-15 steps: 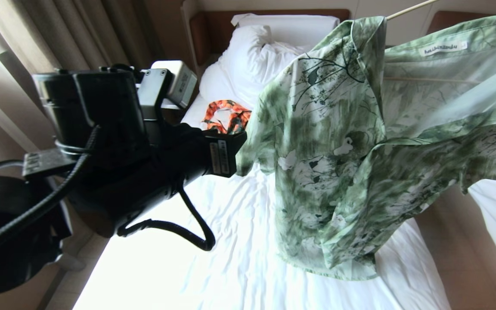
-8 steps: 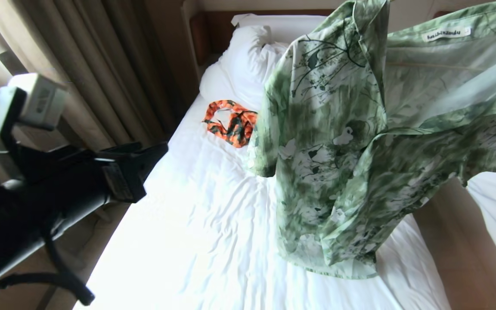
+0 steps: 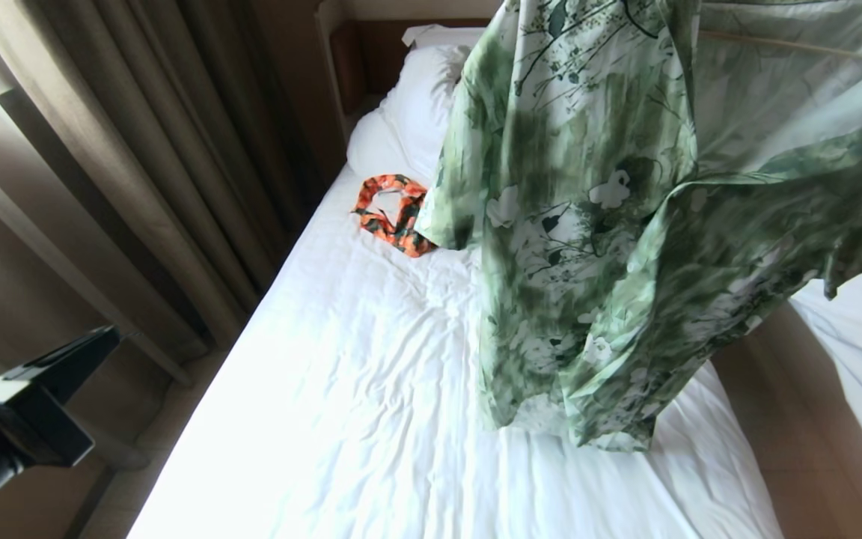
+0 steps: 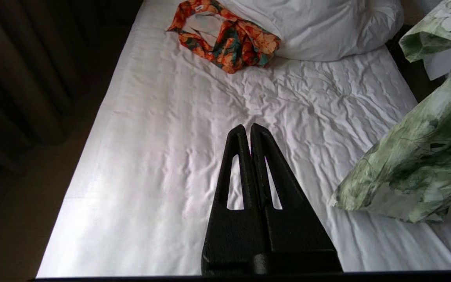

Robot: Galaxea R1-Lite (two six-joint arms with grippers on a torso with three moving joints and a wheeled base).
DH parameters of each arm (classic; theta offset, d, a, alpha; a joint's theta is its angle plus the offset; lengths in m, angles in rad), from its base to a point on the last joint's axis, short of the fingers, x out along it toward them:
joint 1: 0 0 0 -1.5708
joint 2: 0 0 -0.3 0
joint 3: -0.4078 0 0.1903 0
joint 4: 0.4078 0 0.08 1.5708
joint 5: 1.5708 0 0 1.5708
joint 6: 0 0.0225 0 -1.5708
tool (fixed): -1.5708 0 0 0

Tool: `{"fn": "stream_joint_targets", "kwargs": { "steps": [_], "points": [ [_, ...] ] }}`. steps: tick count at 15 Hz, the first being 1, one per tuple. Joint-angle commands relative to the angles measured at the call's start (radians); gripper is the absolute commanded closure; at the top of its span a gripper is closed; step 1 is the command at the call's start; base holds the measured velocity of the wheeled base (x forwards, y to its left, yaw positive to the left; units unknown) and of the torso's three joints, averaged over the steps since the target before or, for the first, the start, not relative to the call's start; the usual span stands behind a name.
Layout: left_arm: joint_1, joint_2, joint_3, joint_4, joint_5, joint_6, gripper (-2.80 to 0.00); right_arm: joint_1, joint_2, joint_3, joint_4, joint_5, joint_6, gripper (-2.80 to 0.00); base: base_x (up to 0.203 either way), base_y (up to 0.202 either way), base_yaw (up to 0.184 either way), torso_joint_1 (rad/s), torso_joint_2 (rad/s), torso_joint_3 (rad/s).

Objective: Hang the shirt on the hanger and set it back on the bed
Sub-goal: Take the clothes hanger out of the clothes

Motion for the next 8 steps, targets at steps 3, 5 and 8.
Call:
{"fn": "stream_joint_targets", "kwargs": {
  "steps": [3, 5, 8],
  "points": [
    [0.062, -0.092, 0.051, -0.005, -0.005, -0.033, 0.0, 0.001, 0.0, -0.002, -0.039, 0.004, -0.013, 0.0, 0.0, 0.0, 0.0, 0.0, 0.0, 0.0],
    [0.062, -0.124, 0.054, -0.003, -0.003, -0.035, 0.0, 0.005, 0.0, -0.001, -0.039, 0.005, -0.041, 0.0, 0.0, 0.0, 0.0, 0.0, 0.0, 0.0],
    [0.064, -0.123, 0.055, -0.003, -0.005, -0.035, 0.0, 0.001, -0.009, 0.0, -0.04, 0.003, -0.043, 0.0, 0.0, 0.0, 0.0, 0.0, 0.0, 0.0]
  ]
}}
